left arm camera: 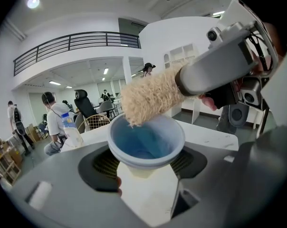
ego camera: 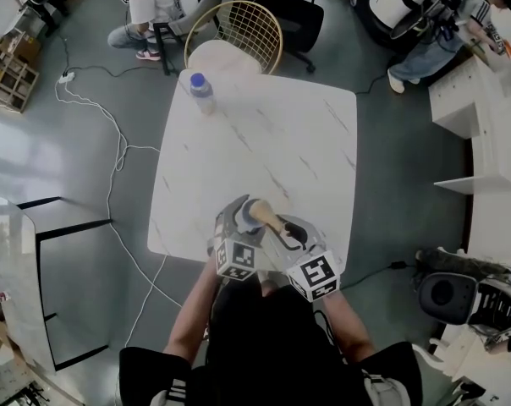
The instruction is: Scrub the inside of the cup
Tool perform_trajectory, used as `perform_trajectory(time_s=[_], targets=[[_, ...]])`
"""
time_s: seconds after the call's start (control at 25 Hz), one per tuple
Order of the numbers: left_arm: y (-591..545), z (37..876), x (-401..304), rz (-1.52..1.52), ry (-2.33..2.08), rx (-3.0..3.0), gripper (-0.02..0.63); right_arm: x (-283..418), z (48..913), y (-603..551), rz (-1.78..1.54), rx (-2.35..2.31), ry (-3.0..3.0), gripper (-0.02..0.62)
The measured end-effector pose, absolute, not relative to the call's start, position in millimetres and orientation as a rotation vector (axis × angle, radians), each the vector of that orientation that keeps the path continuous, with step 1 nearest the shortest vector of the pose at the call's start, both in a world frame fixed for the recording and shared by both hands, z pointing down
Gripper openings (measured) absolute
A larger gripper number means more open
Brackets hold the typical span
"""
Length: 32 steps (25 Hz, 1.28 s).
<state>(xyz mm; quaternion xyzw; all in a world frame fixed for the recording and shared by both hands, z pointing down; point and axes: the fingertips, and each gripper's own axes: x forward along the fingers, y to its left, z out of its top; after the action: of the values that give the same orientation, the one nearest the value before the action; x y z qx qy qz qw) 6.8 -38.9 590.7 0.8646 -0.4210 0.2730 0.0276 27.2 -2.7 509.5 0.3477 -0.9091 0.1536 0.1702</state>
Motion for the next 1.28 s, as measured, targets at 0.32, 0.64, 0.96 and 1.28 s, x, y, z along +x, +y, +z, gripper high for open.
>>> perform_trajectory(time_s=[0.32, 0.64, 0.96, 1.28], targets=[[-23, 573, 20, 0.822, -1.297, 2.722, 0.313, 39, 516, 10, 0.440, 0.978, -2.522, 0.107], [-10, 570, 31, 0.888, -1.275, 2.793, 0.311, 47, 524, 19, 0.459, 0.964, -2.483, 0.109], [4, 574, 39, 0.961, -1.240, 2.850, 0.310, 49, 533, 31, 0.482, 0.935, -2.454, 0.107], [10, 568, 42, 0.969, -1.251, 2.879, 0.308, 45, 527, 40, 0.474, 0.904, -2.464, 0.107]])
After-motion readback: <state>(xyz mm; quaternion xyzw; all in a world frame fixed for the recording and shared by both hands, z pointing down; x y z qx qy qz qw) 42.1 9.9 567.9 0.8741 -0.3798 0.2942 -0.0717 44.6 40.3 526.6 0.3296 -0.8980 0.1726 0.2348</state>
